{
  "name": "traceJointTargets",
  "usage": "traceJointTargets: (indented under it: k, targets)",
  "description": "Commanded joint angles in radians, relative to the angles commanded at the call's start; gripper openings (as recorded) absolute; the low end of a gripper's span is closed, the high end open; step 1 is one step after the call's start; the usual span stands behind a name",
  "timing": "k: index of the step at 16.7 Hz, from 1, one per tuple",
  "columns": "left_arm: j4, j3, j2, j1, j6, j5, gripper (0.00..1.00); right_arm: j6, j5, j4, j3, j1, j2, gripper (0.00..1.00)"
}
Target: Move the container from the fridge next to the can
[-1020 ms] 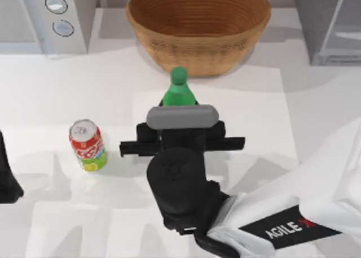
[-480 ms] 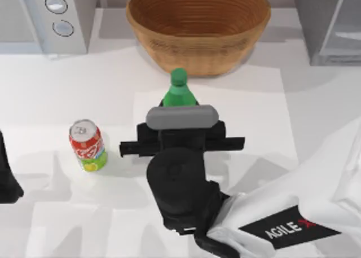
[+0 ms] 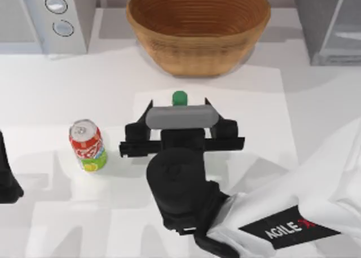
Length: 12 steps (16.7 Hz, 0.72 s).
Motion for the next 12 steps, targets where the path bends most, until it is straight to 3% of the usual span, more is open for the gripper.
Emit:
traceJointTargets:
  k: [7, 12]
  targets:
    - [0.0, 0.0, 0.0, 0.0, 0.0, 0.0, 1.0, 0.001, 0.003, 0.0, -0.003, 0.002, -0.002, 1.0]
    - [0.0, 0.0, 0.0, 0.0, 0.0, 0.0, 1.0, 0.027, 0.068, -0.003, -0.057, 0.069, -0.035, 1.0]
